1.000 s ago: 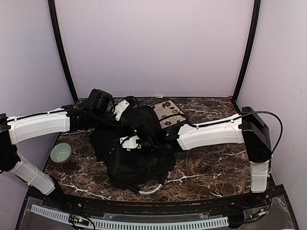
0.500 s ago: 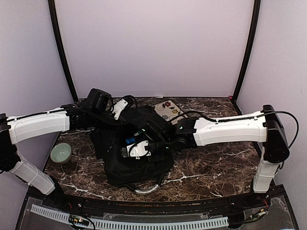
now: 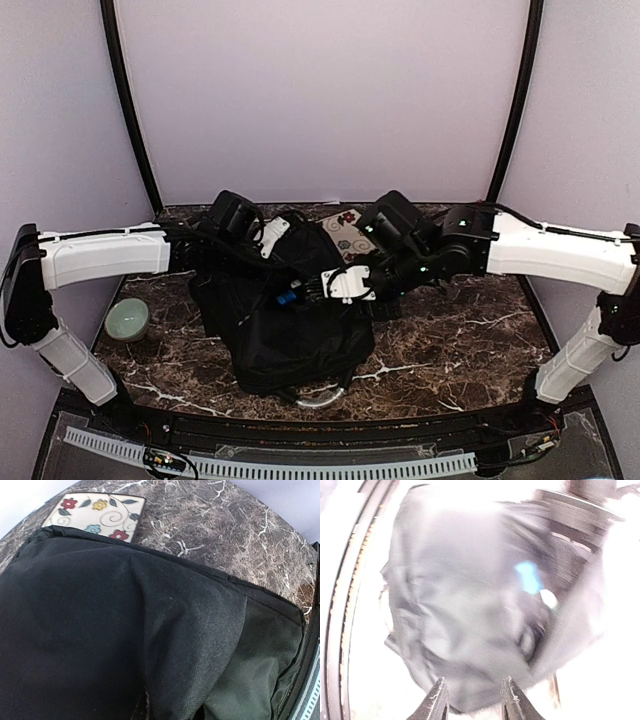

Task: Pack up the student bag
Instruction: Place the student bag in the lower front pocket, then hold the lower front pocket of the student bag.

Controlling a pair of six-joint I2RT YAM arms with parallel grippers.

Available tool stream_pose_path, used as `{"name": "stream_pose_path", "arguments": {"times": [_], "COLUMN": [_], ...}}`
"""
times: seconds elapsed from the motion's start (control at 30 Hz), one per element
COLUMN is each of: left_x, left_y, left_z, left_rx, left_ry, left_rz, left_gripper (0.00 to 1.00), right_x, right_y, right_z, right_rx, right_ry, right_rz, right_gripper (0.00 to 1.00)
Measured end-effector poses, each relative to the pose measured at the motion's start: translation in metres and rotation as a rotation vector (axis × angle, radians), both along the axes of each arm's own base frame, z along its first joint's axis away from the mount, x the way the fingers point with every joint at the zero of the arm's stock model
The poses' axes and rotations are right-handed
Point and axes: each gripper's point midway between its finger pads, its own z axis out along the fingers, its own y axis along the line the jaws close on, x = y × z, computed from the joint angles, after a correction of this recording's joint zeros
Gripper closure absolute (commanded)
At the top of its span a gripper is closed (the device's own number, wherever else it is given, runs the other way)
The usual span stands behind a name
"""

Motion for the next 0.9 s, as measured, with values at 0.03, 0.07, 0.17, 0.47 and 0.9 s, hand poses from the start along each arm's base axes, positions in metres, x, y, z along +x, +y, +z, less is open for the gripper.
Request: {"name": "stream_pose_path", "arguments": {"times": [0.03,0.07,0.17,0.47,0.9], "left_x": [-0.003,-0.006,-0.018,-0.051,-0.085], "left_y": [-0.005,-0.009,-0.024,-0.037,0.024], "left_z": [-0.004,-0.007,-0.017,-0.022,0.061], "left_rx": [0.007,0.012,0.029,0.027,-0.217], "left_ry": [0.007,0.011,0.018,0.049,-0.039], "left_rz": [-0.003,-0.006,-0.020,-0.052,0.116], "left_gripper": [1.00,1.00,0.90,0.49,0.49], "right_x": [0.004,0.010,0.031,0.057,0.087], "right_y": [-0.008,-0.017,-0.040,-0.037,0.038], "right_z": [0.007,0.013,0.027,0.015,-0.012], "right_rx": [0.014,0.028,0.067,0.134,0.217], "right_ry": [0.007,0.014,0.041,0.171,0.366], "right_rz": [-0.018,-0.043,-0.114,-0.197,-0.194], "right_gripper": [0.62,0.61,0.57,0.55,0.56]}}
